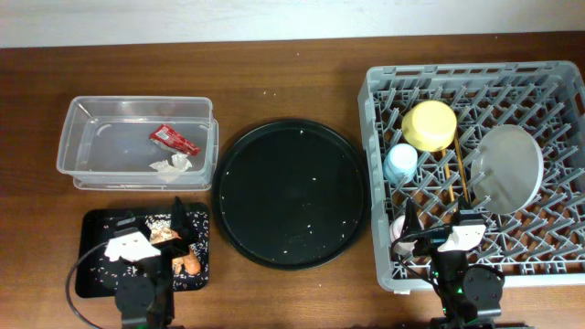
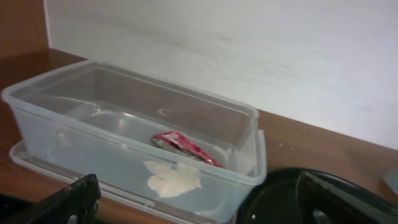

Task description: Sort waste into correct bins and load items into the dishwasher rack

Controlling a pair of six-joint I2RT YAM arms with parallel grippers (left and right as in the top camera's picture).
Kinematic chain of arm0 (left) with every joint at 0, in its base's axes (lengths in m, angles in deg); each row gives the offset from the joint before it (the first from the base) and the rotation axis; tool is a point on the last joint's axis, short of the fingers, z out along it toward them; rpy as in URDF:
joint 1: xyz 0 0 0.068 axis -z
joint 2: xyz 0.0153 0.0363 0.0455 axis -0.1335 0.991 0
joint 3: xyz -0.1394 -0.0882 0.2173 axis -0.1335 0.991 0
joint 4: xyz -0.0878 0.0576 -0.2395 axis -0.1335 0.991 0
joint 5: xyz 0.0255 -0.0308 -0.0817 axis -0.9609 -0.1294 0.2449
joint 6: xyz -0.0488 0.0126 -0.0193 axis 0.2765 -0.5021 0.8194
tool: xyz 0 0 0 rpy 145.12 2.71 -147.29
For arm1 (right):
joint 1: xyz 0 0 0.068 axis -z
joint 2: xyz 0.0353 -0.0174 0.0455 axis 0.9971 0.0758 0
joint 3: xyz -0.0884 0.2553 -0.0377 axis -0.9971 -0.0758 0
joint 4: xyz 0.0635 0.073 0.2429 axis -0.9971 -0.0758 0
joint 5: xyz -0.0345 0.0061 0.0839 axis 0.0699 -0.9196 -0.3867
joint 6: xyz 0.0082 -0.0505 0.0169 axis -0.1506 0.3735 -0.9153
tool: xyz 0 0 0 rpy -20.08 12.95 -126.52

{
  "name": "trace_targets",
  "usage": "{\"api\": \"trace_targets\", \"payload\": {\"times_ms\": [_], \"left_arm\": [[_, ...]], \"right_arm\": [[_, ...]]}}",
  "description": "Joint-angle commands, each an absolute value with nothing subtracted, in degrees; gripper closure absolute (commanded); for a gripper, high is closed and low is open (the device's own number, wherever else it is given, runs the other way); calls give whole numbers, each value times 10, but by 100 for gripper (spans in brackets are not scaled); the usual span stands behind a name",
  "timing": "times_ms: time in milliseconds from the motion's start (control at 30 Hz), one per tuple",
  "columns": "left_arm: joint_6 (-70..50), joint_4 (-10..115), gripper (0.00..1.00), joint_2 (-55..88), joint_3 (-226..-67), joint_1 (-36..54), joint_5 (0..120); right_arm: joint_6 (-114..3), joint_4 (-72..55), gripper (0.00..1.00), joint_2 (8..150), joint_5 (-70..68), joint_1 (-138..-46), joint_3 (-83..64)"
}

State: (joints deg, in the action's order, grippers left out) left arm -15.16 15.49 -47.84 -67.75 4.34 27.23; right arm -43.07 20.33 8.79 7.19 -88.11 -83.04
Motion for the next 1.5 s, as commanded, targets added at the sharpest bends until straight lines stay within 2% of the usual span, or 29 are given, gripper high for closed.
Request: {"api": "trace_targets", "payload": {"times_ms": [0, 267, 400, 533, 833, 933, 1467], "left_arm": [[-148, 199, 1, -514, -672, 65, 265], [-151, 219, 1, -551, -672, 68, 253], [-264, 219, 1, -551, -672, 77, 250], [-349, 219, 0, -551, -672, 130, 250], [-347, 218, 1, -551, -672, 124, 251], [-305, 214, 1, -551, -672, 112, 252], [-305, 219, 1, -551, -672, 100, 252]], "right_arm": [[-437, 199, 2, 84, 77, -886, -833], [-437, 199, 2, 84, 77, -886, -833], [-437, 199, 2, 84, 77, -886, -833], [-437, 199, 2, 84, 77, -886, -833], [-437, 199, 2, 84, 77, -886, -833], [-437, 199, 2, 84, 77, -886, -833], [-437, 199, 2, 84, 77, -886, -833]]}}
